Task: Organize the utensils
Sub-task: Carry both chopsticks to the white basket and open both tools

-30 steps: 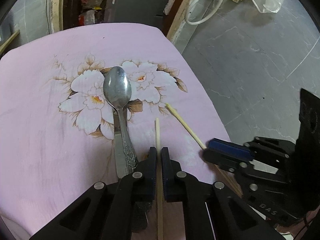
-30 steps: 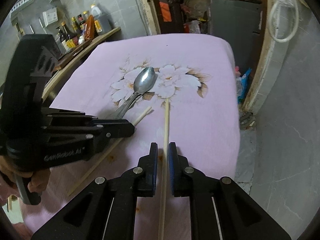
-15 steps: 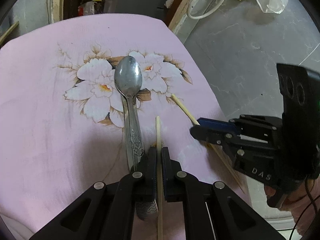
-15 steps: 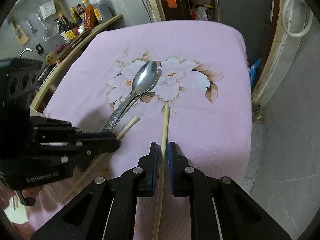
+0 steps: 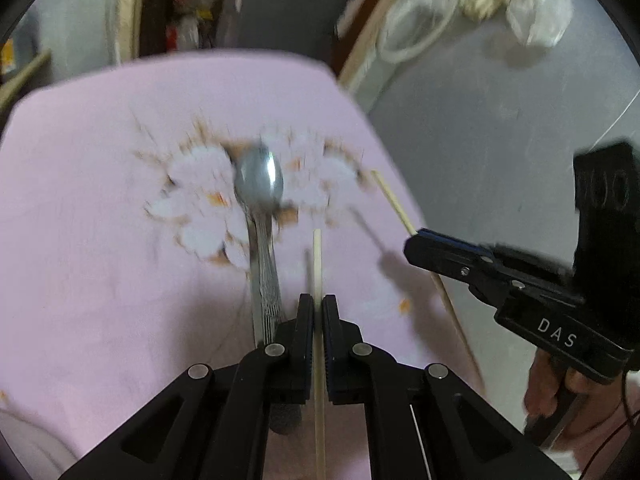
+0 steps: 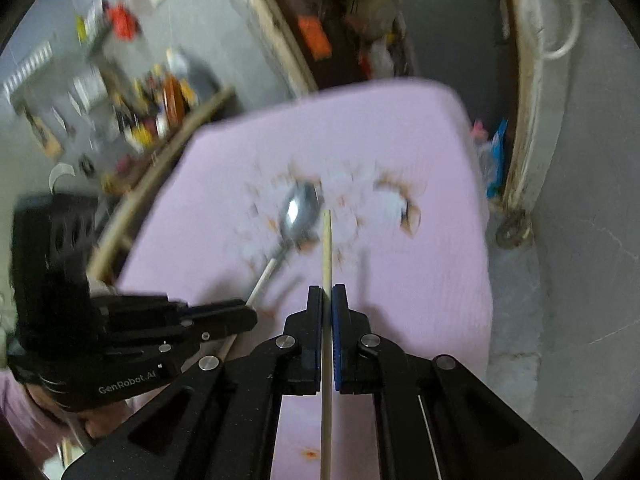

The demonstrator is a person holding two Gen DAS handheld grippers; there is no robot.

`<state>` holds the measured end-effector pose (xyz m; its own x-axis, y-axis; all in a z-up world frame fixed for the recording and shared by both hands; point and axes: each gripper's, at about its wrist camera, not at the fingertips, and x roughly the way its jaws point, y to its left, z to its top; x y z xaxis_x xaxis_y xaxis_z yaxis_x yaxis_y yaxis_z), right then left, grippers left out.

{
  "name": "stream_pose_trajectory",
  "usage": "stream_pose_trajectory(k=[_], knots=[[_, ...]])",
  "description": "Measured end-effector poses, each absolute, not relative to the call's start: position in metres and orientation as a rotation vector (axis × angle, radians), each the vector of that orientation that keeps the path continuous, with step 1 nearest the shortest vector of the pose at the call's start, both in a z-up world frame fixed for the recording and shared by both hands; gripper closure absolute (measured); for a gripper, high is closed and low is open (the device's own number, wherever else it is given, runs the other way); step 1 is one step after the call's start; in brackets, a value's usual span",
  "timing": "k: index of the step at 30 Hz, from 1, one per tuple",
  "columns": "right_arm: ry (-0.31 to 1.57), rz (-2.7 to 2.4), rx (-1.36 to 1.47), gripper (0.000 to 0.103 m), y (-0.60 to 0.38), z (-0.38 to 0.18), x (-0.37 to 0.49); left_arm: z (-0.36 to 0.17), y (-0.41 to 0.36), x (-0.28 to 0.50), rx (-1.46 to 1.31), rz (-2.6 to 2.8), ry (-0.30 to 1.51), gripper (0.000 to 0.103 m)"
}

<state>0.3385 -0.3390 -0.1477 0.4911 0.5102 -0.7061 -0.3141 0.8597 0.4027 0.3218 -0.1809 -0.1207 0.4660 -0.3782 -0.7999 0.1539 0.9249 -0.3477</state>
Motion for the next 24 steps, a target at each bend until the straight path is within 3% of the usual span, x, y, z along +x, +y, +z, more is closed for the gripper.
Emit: stream_pose_trajectory(k=[9,24], knots=[[0.614,0.475,0.410,0.099,-0.334,-0.085,0.295,-0.043,-0.144,0.274,-0.328,-0.237,0.751,0.098],[0.298,0.644,0.408,0.099,-0.200,0.042,0.245,0.088,0.000,0.199,-0.331,-0.143,0.428,0.098]])
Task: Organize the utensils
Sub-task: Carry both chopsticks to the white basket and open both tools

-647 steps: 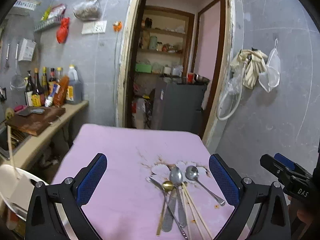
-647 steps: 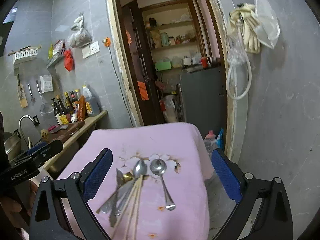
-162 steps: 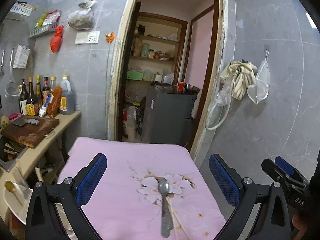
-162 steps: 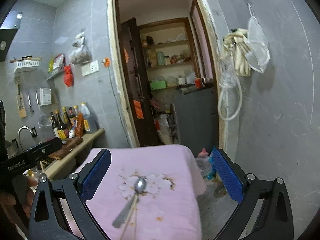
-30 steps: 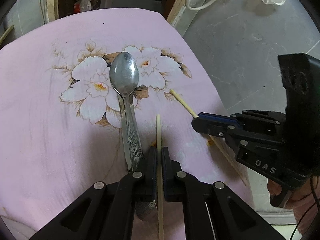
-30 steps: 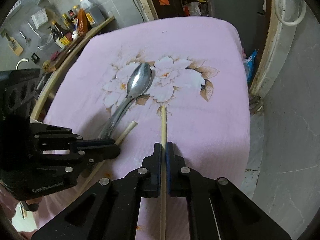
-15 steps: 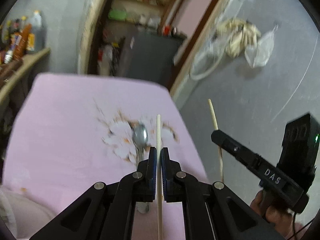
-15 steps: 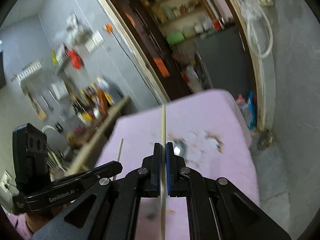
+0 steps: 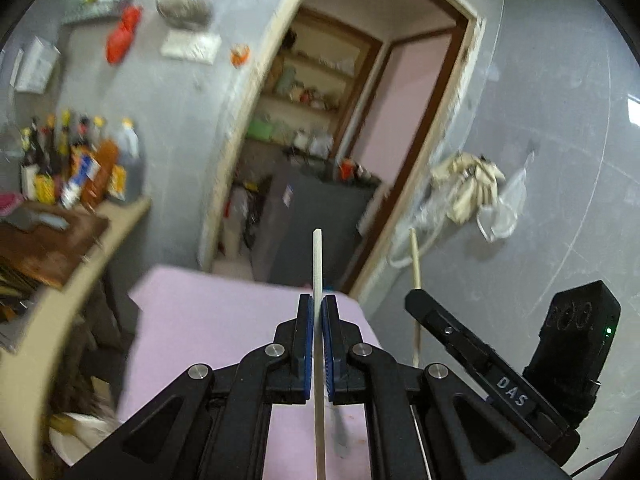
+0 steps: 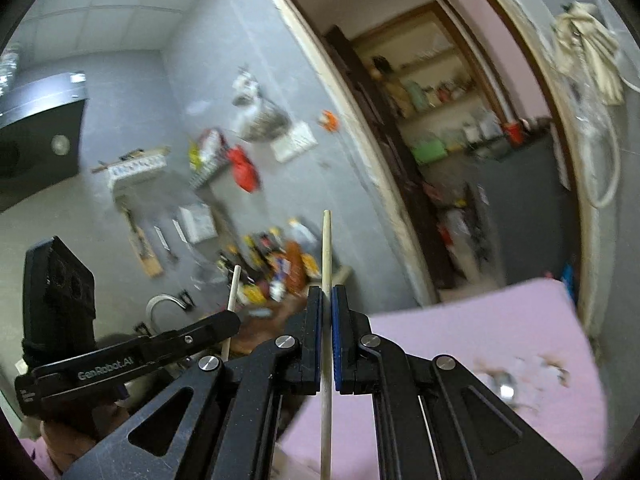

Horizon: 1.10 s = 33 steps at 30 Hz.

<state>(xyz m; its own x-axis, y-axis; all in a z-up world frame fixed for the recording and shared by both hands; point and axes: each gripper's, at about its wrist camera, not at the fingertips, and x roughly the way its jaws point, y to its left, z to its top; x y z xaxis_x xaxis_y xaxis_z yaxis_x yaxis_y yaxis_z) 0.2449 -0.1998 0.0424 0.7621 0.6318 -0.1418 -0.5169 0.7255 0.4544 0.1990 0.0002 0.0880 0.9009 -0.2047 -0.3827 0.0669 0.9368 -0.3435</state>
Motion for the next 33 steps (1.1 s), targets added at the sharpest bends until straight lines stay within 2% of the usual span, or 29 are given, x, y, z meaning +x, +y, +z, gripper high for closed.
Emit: stream_pose_trajectory(k=[7,15,23,33], knots=[[0.216,0.714,0.507,0.099,-0.123,0.046,0.231,0.084,0.088,0.175,-0.383,-0.031,0.331,0.098],[0.257,0.636,0.519,0.099,-0.088,0.009,0.228,0.035,0.150,0.173,-0.510,0.065,0.301,0.098],[0.242,0.546,0.385,0.099,-0.080,-0.010,0.222,0.003,0.149,0.175,-0.480,0.104,0.264,0.098],[0.217,0.506,0.368,0.099,-0.090,-0.029,0.217,-0.026,0.135,0.162,-0.419,0.112,0.224,0.098]])
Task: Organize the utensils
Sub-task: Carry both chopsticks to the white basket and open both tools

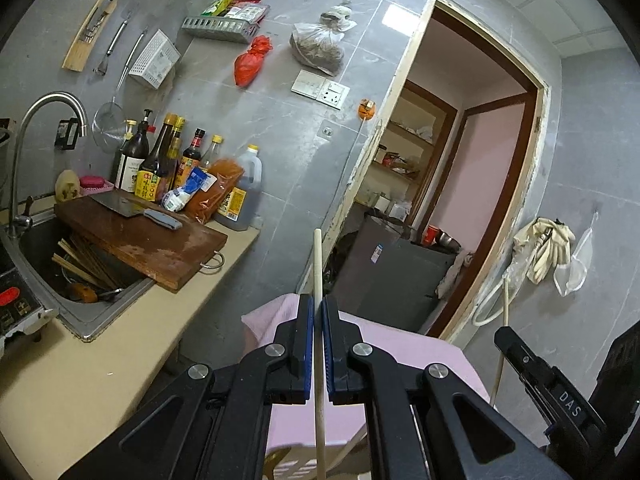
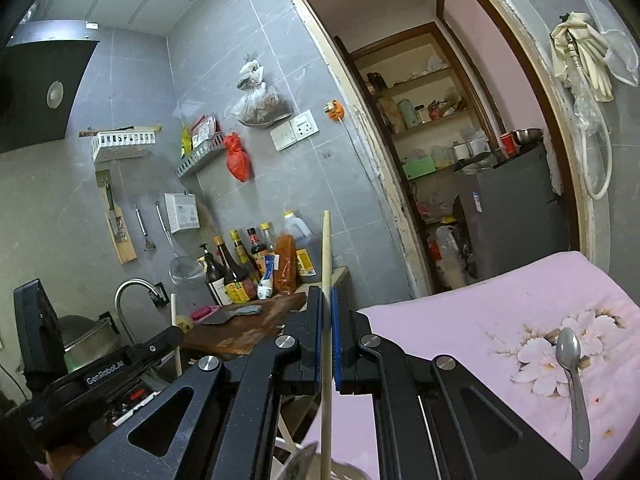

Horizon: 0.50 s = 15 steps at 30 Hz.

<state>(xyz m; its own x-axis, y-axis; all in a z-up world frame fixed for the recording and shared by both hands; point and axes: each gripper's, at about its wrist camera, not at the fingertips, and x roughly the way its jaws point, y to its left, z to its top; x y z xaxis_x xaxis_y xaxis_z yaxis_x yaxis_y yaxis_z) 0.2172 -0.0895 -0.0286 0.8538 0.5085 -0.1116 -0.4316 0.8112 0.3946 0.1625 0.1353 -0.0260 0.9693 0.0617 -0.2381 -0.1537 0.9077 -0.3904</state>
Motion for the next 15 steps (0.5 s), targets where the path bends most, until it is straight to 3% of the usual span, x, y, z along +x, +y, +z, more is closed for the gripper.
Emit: stream_pose_trajectory(k=[12,15], knots=[[0.206,0.518,0.347,0.098,-0.094,-0.035,0.205,-0.026,0.125,0.150,-0.354,0.069,0.227,0.097],[0.217,0.532,0.329,0.093,-0.097,-0.030,0.203,-0.021,0.124,0.149,-0.361,0.056,0.244,0.092]])
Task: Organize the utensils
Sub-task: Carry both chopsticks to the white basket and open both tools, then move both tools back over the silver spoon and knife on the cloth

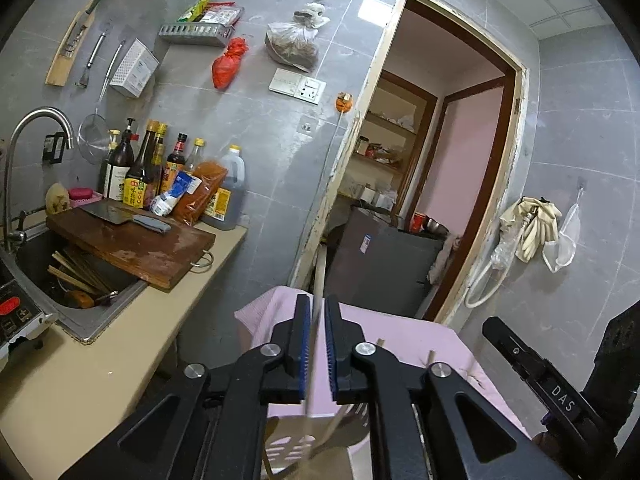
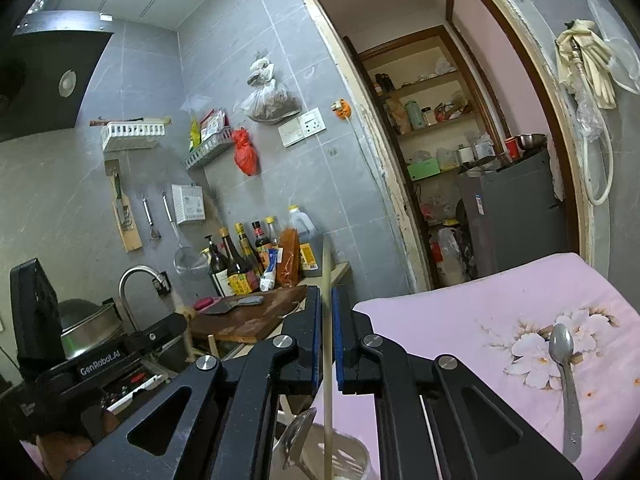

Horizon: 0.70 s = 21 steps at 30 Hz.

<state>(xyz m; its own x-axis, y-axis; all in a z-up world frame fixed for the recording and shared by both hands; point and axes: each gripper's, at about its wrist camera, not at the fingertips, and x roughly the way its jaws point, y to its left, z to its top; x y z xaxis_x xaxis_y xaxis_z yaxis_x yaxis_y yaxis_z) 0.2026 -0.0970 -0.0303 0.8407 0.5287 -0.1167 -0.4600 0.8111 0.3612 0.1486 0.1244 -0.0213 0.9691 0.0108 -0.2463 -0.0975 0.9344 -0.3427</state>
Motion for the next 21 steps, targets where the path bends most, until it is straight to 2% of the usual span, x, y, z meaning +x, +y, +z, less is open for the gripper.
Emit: stream_pose_trajectory(k=[1,2,3,5,7,9,11,14,18,21], knots=[[0.222,0.537,0.328,0.091,-0.099,-0.028,0.202,-0.020,0.124,0.148,-0.363,0.054,0.249,0.086],[0.225,0.540,0.328,0.083,-0.102,-0.025,0.200,-0.016,0.123,0.147,-0.365,0.052,0.253,0.076],[0.226,0.543,0.328,0.076,-0.104,-0.023,0.199,-0.014,0.123,0.145,-0.368,0.049,0.255,0.072],[0.226,0.545,0.323,0.073,-0.111,-0.014,0.194,-0.006,0.120,0.142,-0.372,0.044,0.256,0.061],[0.230,0.534,0.317,0.072,-0.119,-0.005,0.191,0.001,0.116,0.142,-0.363,0.046,0.263,0.055],[0.231,0.518,0.318,0.060,-0.128,0.004,0.189,0.012,0.109,0.142,-0.350,0.041,0.269,0.046],[0.217,0.491,0.314,0.042,-0.141,0.016,0.186,0.023,0.099,0.142,-0.331,0.041,0.270,0.025],[0.214,0.448,0.286,0.026,-0.162,0.031,0.184,0.036,0.083,0.144,-0.306,0.037,0.263,0.004],[0.205,0.391,0.250,0.010,-0.194,0.042,0.182,0.049,0.051,0.149,-0.269,0.031,0.250,0.000],[0.212,0.361,0.225,0.004,-0.215,0.046,0.181,0.052,0.023,0.153,-0.241,0.037,0.241,0.000]])
